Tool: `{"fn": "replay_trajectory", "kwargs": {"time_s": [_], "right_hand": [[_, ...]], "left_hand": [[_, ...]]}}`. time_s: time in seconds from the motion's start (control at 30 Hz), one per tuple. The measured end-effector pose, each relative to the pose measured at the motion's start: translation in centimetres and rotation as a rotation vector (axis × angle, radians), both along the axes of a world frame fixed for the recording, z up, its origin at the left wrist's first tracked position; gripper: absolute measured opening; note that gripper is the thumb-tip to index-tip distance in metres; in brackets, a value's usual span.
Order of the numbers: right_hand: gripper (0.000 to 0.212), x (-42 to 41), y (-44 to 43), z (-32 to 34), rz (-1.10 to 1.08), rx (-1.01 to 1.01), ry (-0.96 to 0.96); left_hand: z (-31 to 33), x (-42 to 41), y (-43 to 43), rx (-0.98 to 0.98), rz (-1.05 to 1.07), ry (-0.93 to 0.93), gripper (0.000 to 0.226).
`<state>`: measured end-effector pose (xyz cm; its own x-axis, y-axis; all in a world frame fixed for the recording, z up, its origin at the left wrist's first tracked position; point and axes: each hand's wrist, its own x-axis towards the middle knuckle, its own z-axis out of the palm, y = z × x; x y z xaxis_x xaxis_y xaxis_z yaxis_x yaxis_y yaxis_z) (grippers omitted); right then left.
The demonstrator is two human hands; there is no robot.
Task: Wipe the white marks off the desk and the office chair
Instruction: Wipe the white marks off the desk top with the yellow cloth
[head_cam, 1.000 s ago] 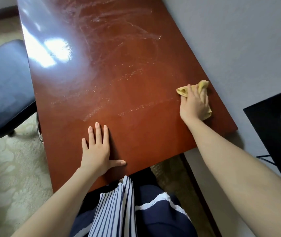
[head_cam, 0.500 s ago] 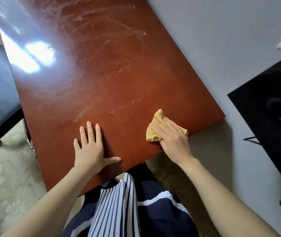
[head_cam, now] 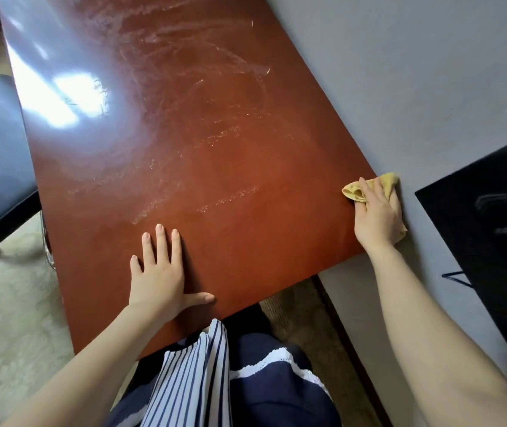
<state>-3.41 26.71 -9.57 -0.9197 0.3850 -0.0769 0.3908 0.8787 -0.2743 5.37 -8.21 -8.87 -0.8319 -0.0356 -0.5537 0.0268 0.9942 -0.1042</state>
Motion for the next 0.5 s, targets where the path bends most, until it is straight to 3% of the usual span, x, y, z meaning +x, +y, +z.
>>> {"fn": "replay_trajectory", "kwargs": {"time_s": [0.23,0.5], "right_hand": [[0.048,-6.8,-6.6,-0.4,0.156,0.05,-0.099],[0.05,-3.4,-16.7,-0.8,0.659,0.064,-0.019]], "left_hand": [[0.4,0.0,0.1,-0.005,0.009,-0.008,0.139],[0.3,0.0,0.1,-0.011,0.002,0.019,0.139]]}}
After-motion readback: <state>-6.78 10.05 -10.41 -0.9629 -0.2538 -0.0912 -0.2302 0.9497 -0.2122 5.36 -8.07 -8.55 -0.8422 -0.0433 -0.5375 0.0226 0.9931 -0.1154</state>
